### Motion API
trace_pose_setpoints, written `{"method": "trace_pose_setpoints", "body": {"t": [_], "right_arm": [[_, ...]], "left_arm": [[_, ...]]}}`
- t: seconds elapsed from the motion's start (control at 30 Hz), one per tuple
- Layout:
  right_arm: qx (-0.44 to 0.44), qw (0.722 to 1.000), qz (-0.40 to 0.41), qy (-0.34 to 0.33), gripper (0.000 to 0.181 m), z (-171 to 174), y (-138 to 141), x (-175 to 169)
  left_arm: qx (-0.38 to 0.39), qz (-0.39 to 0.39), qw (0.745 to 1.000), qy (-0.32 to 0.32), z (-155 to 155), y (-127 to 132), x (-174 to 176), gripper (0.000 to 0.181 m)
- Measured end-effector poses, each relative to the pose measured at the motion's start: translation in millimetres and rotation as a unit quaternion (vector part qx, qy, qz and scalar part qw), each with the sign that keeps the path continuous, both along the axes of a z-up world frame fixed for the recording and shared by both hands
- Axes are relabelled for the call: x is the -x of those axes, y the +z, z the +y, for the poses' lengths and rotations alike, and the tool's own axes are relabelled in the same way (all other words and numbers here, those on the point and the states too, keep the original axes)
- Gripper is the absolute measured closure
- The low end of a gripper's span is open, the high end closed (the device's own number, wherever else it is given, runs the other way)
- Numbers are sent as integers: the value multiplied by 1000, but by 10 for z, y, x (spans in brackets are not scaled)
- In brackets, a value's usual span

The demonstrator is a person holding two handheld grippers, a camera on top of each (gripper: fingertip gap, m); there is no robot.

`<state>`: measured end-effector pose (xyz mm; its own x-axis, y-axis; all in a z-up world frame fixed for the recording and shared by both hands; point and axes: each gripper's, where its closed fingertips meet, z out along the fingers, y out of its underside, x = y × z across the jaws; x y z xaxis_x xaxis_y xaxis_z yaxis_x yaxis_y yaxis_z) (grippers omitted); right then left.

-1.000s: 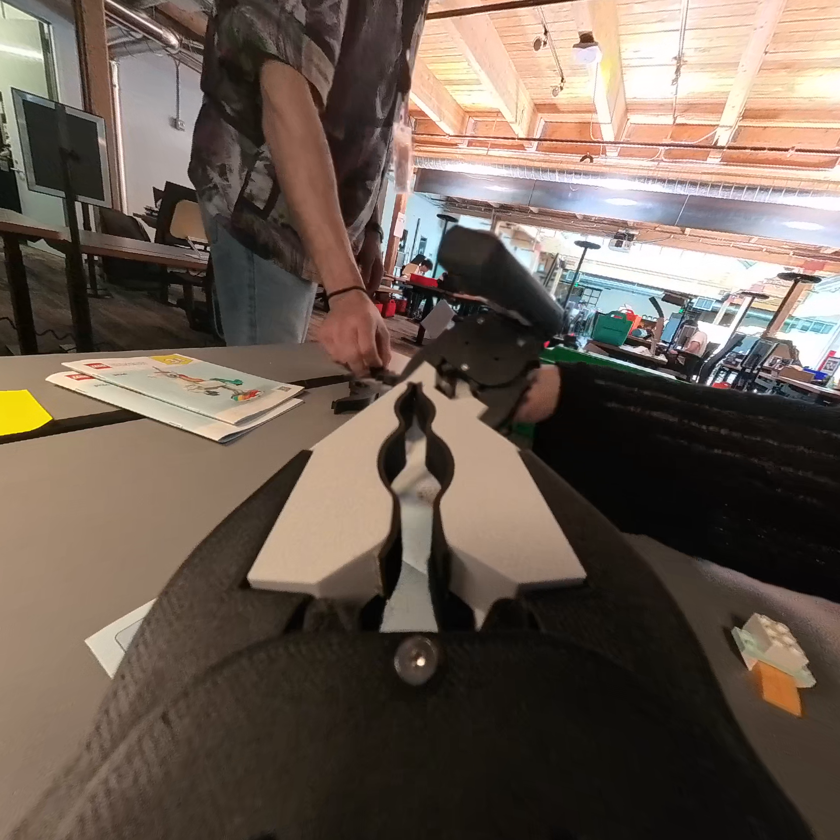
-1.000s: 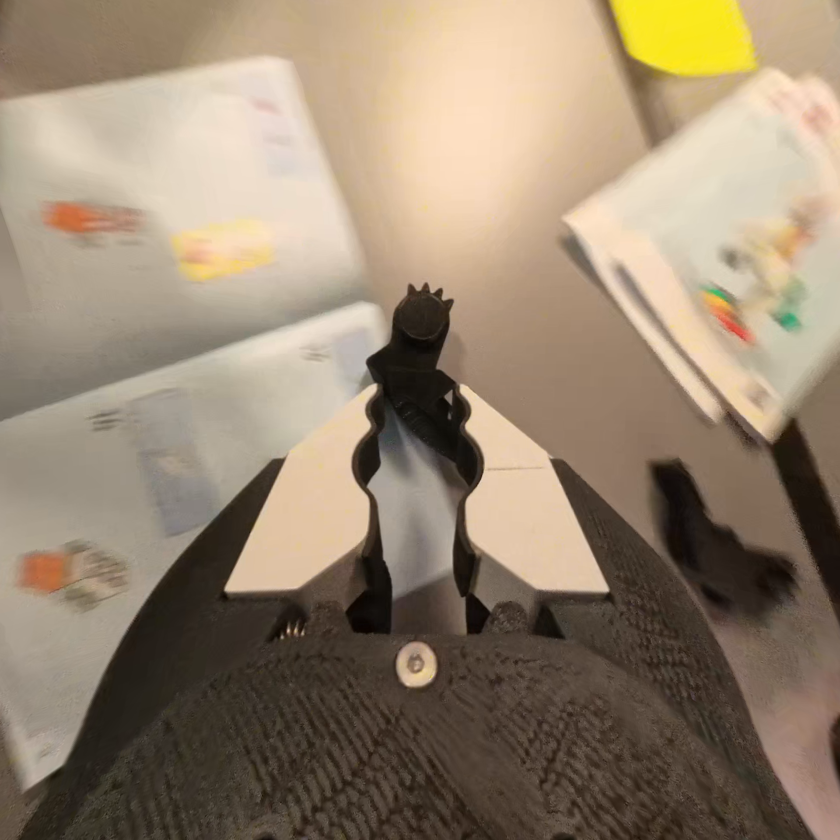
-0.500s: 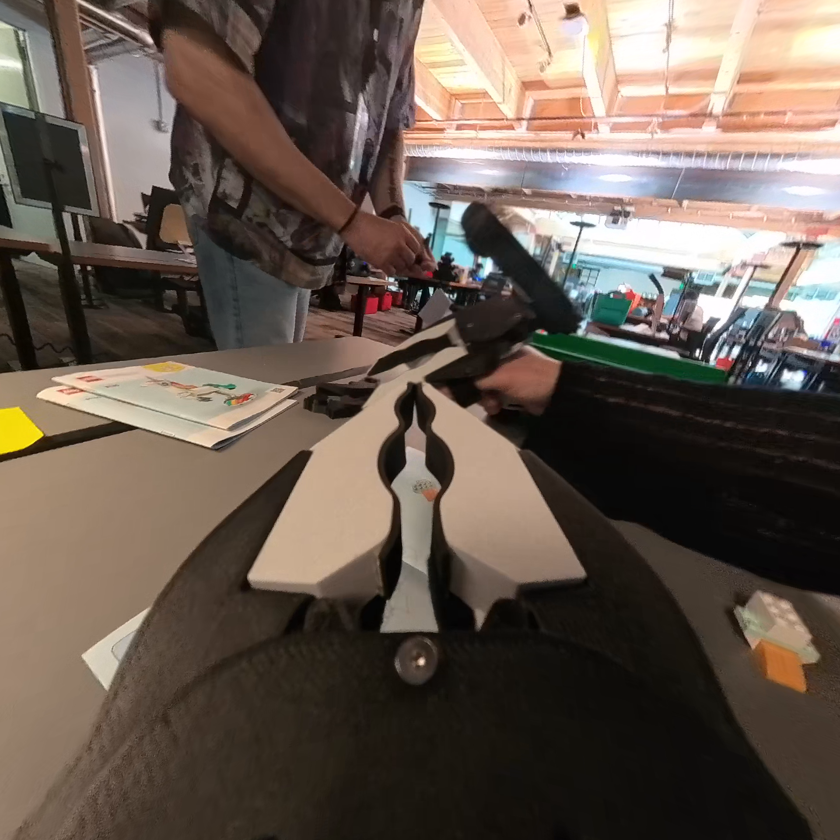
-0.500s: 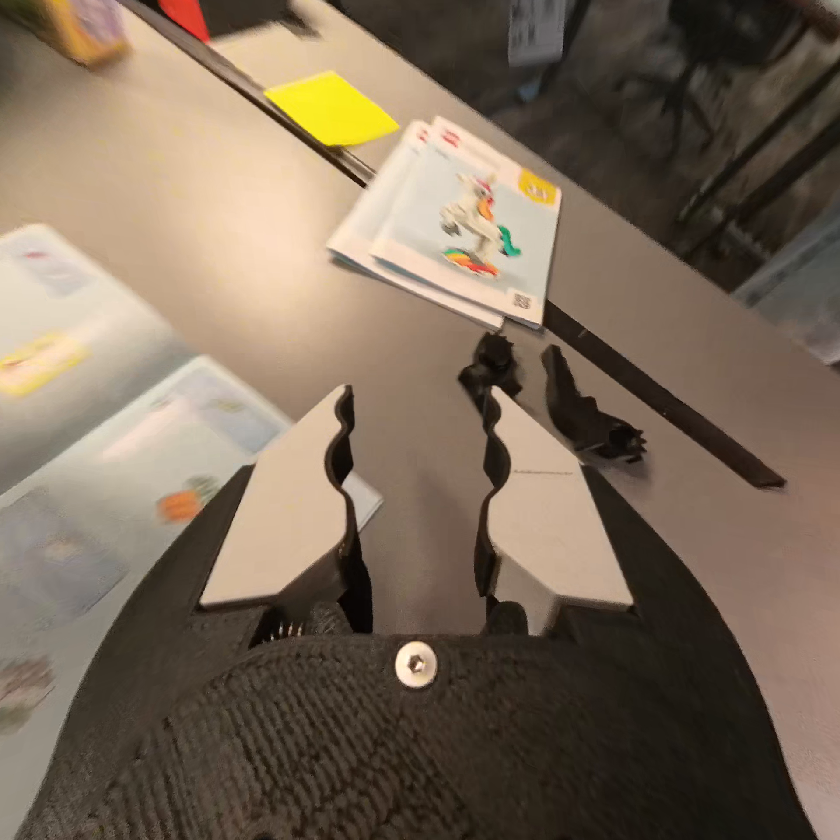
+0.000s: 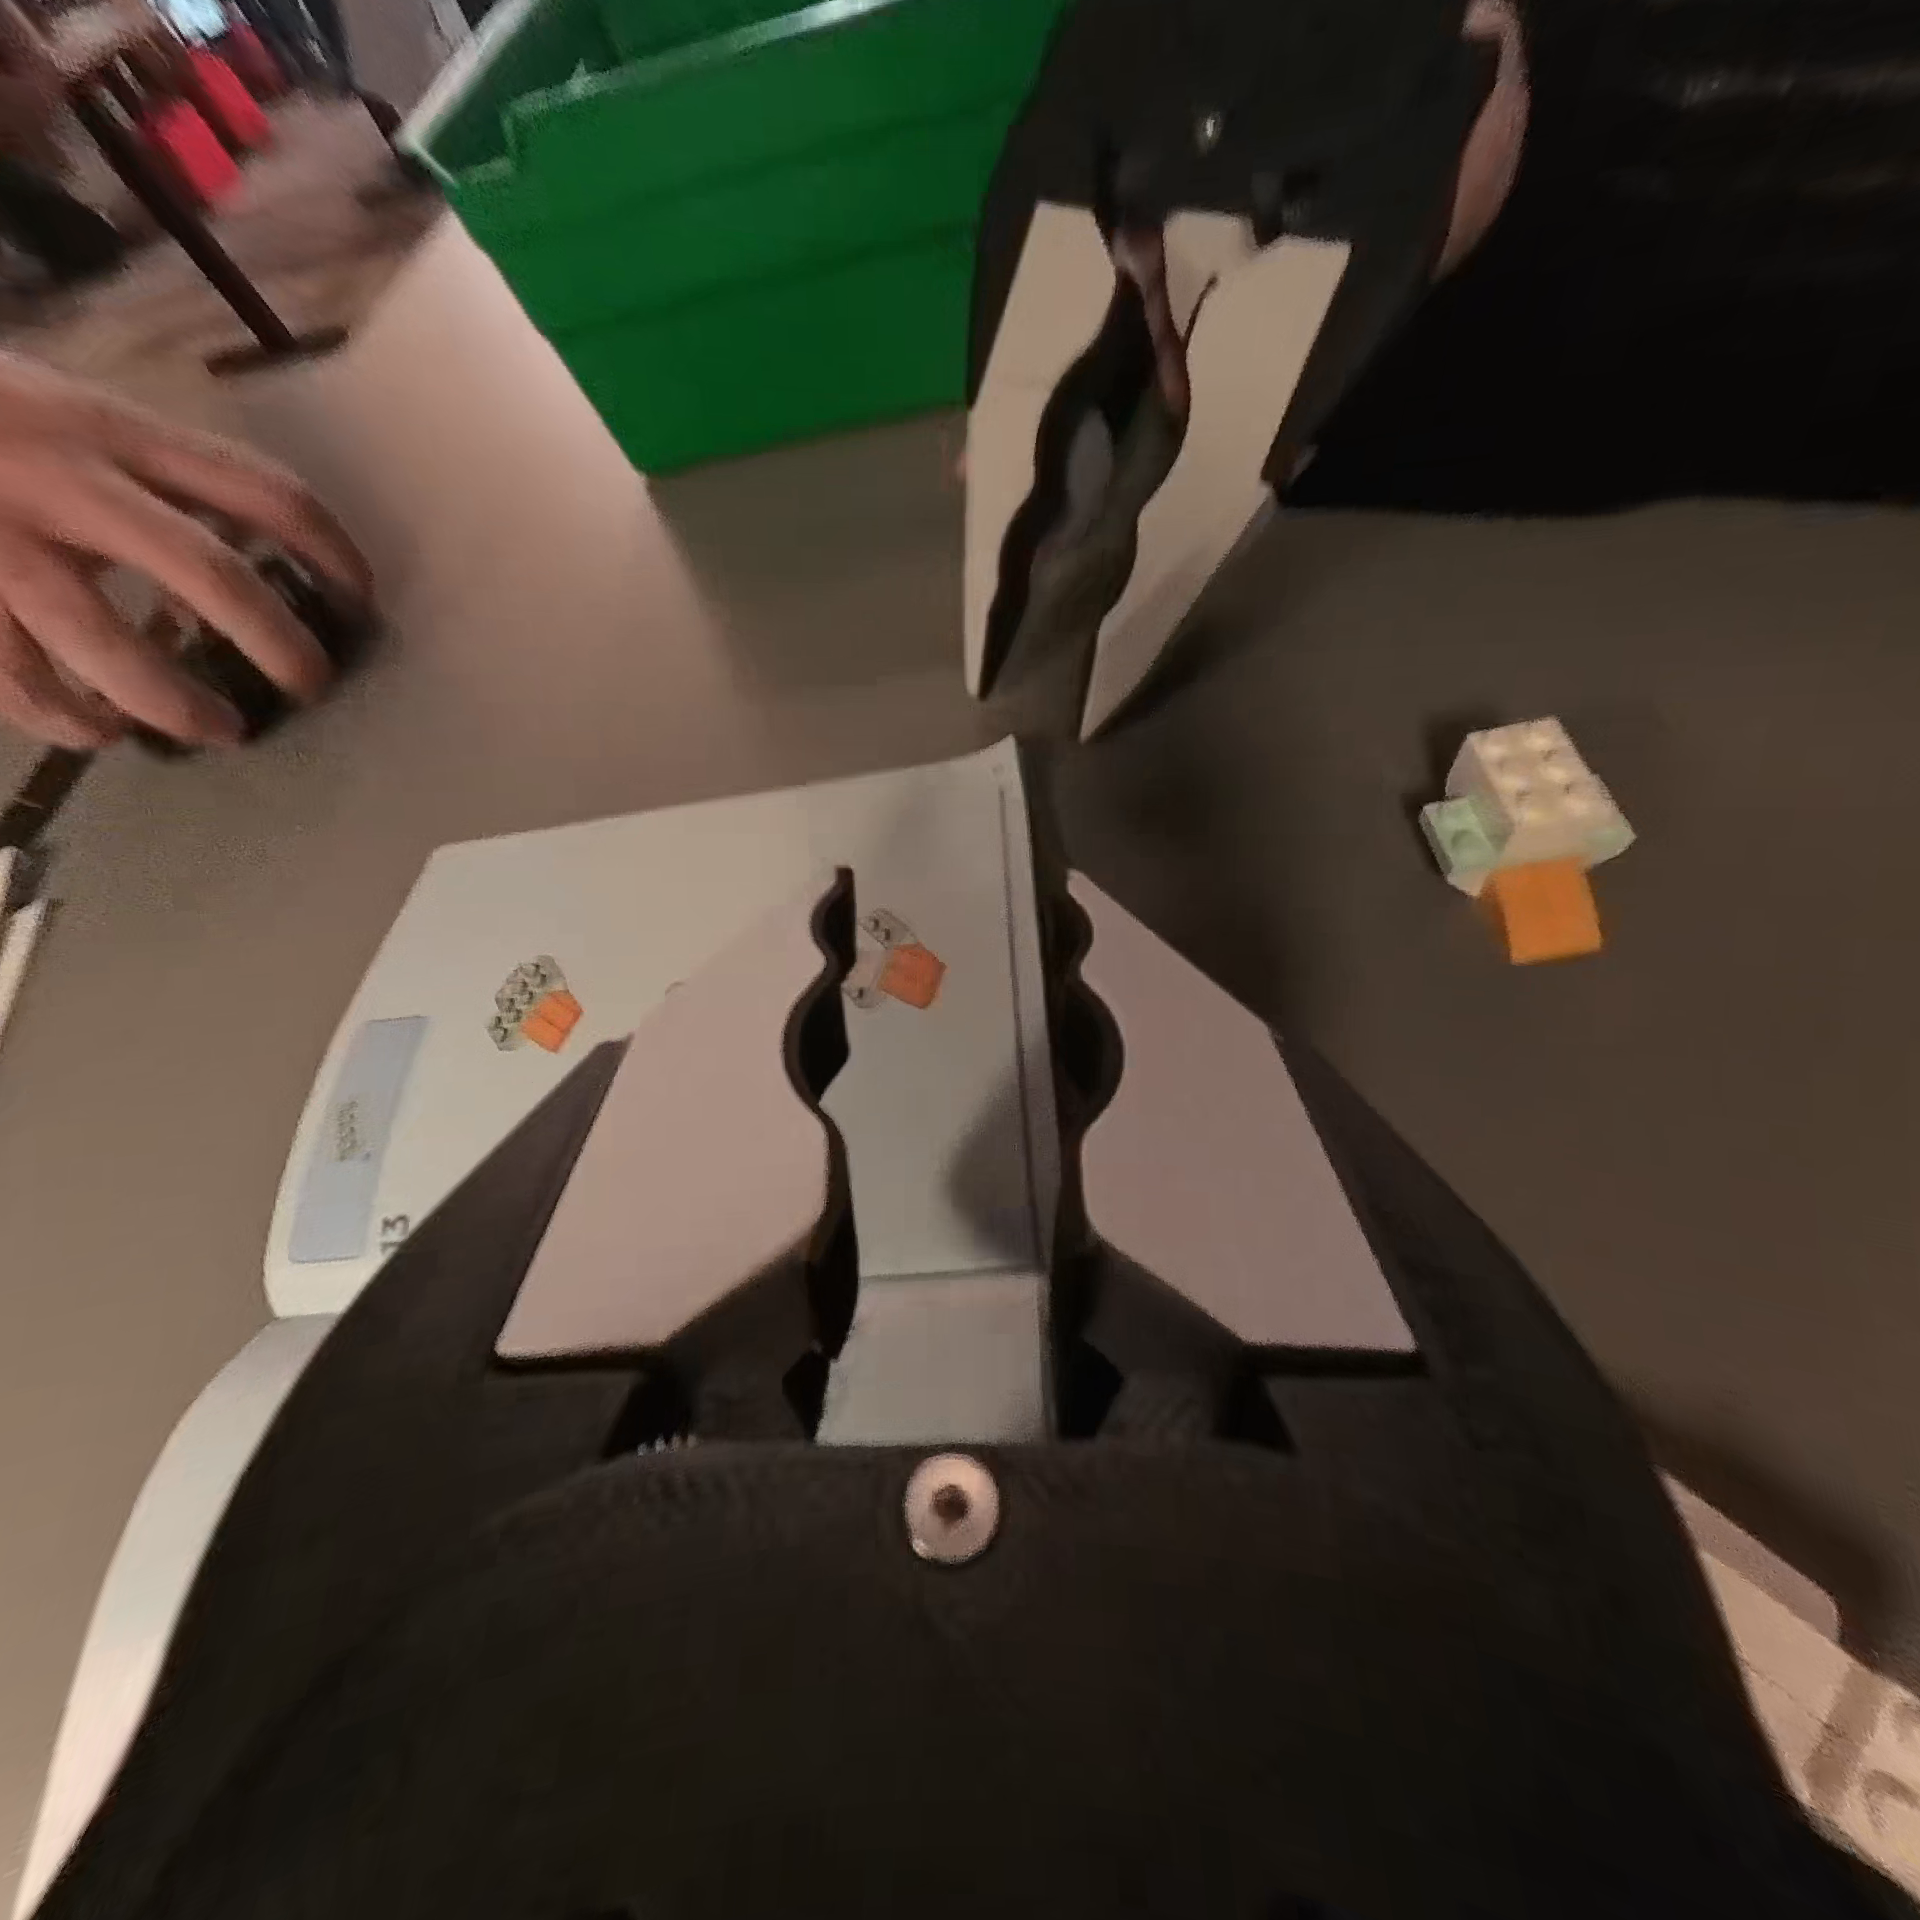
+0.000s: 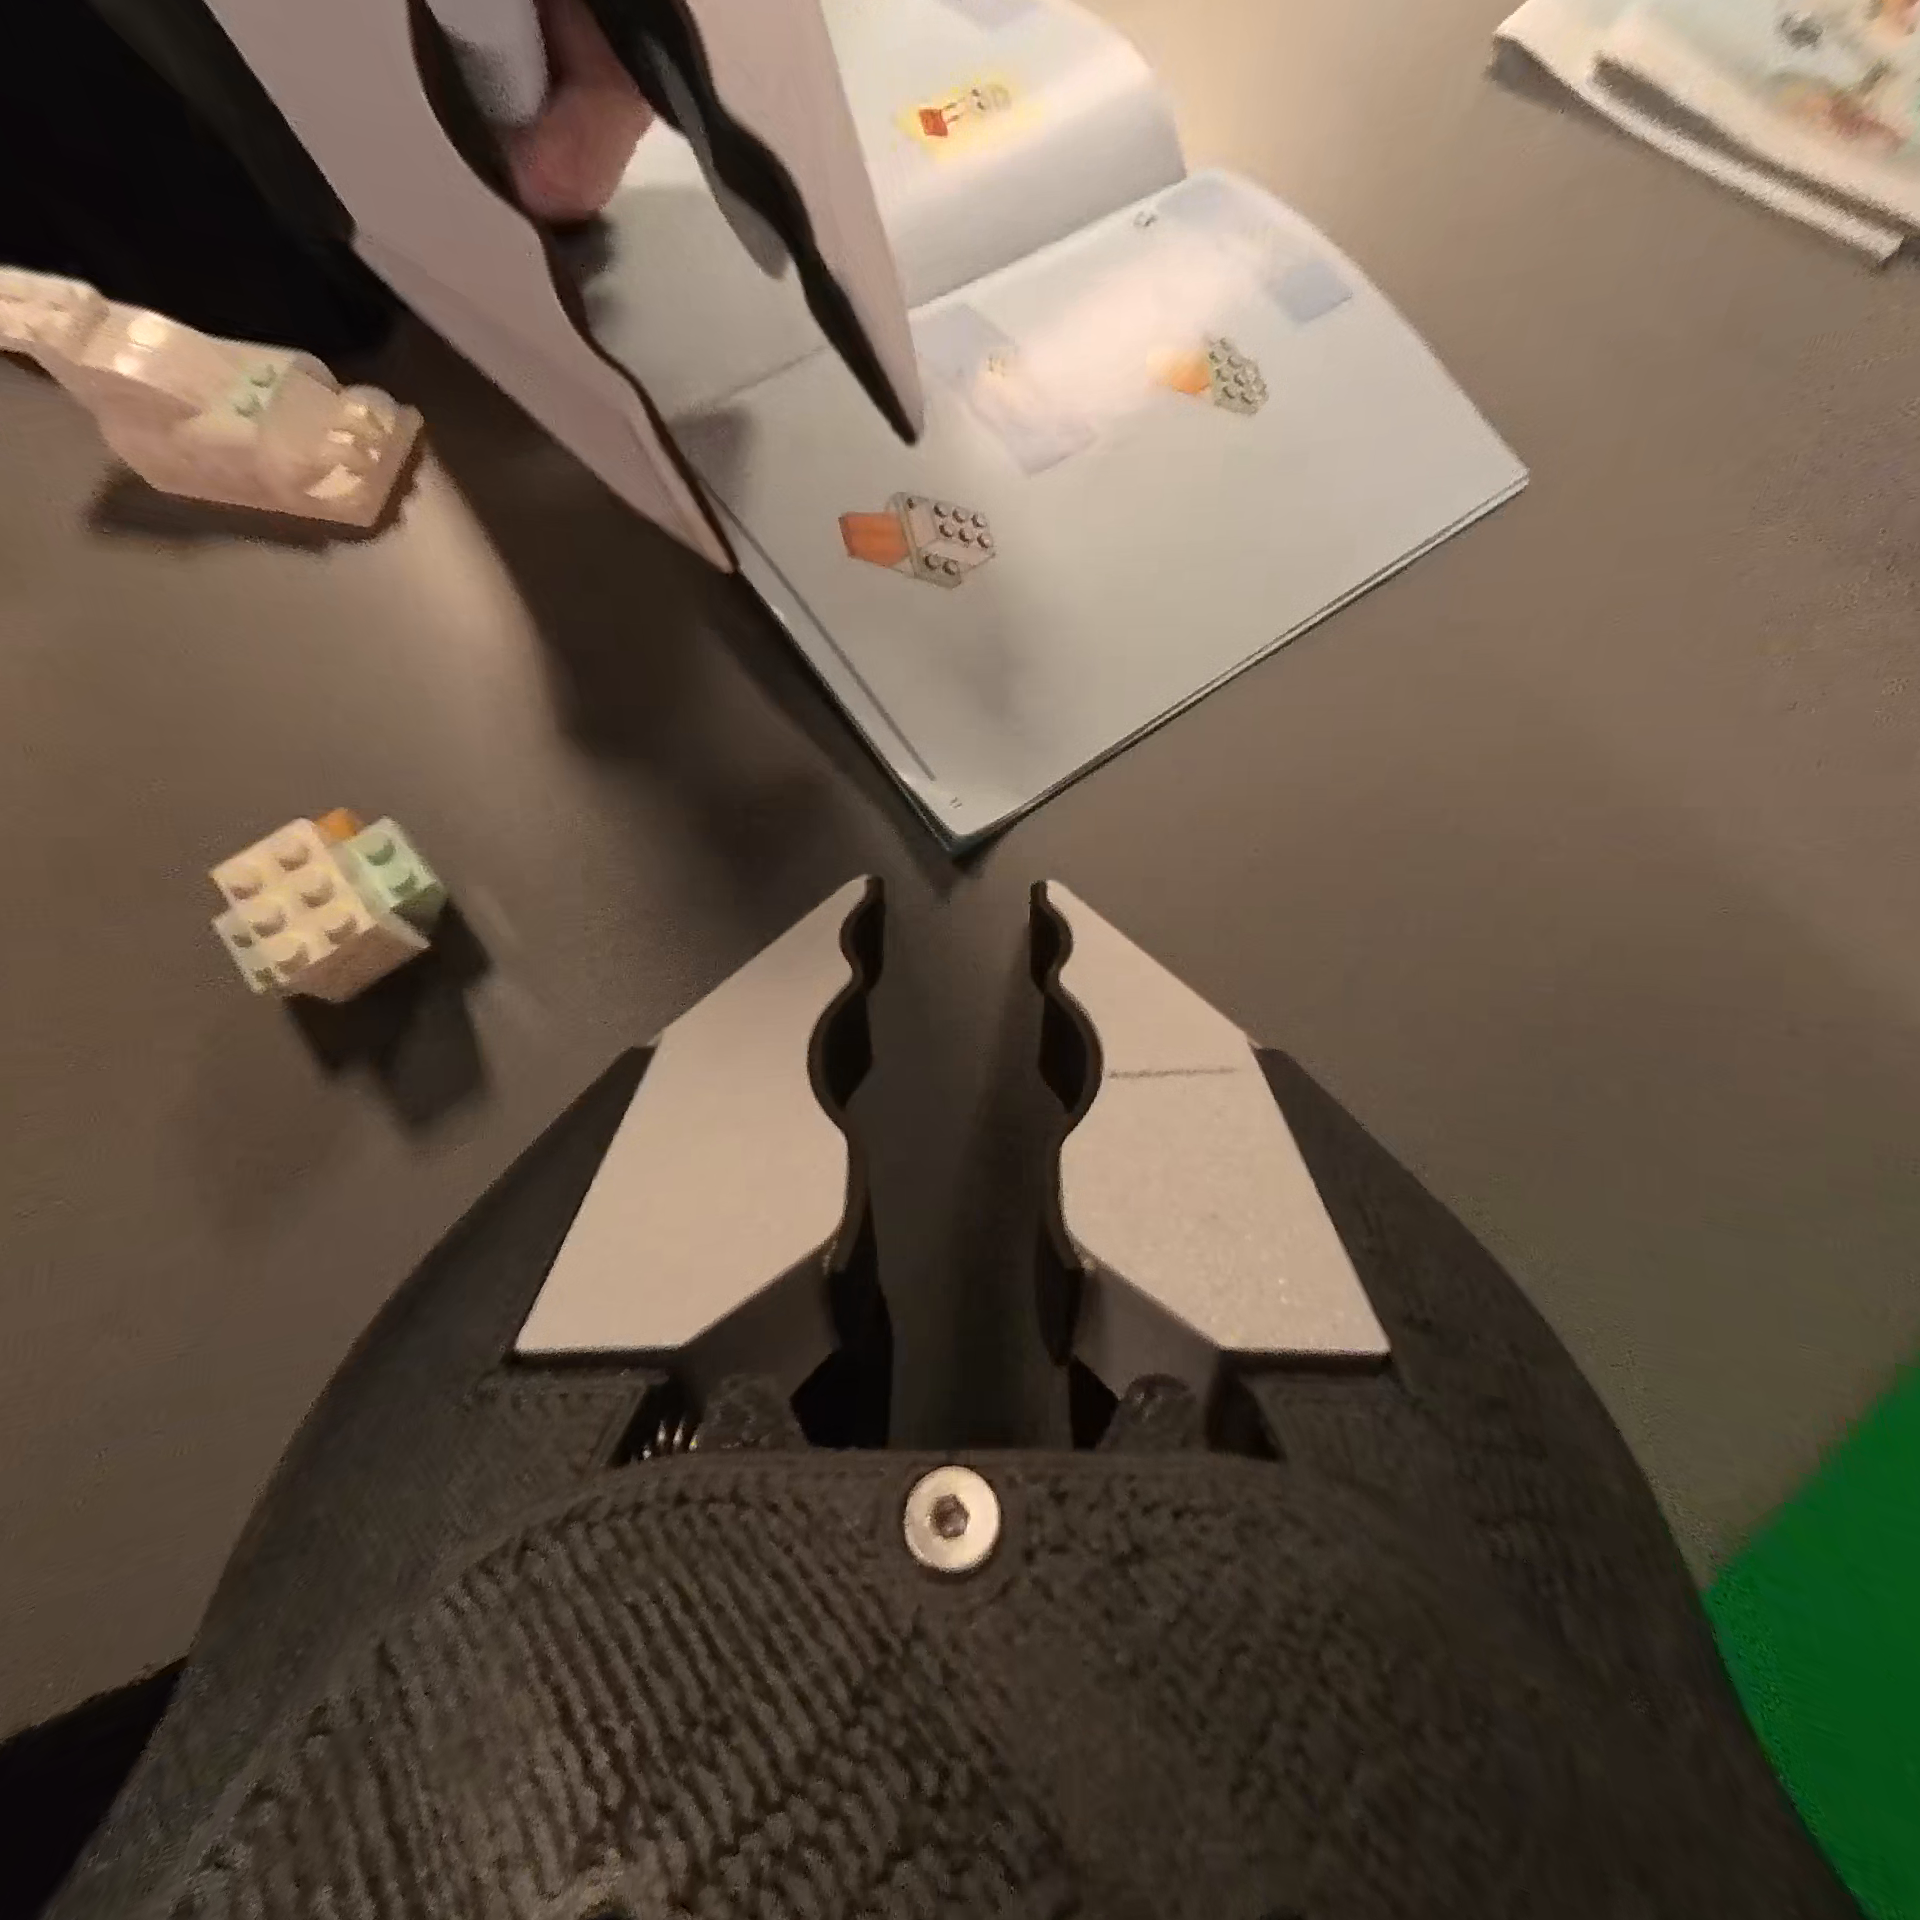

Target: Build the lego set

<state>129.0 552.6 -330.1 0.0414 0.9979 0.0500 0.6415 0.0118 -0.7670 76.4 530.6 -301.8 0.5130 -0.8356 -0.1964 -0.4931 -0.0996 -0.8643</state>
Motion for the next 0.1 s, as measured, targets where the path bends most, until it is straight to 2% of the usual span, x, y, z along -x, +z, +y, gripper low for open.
{"method": "trace_pose_setpoints", "body": {"t": [0.03,0.1], "right_arm": [[15,1000,0,1,154,-13,0,1],[37,999,1,6,155,-33,-4,15]], "left_arm": [[9,8,1000,0,2,-35,-5,145],[24,14,1000,-2,0,-76,-9,148]]}}
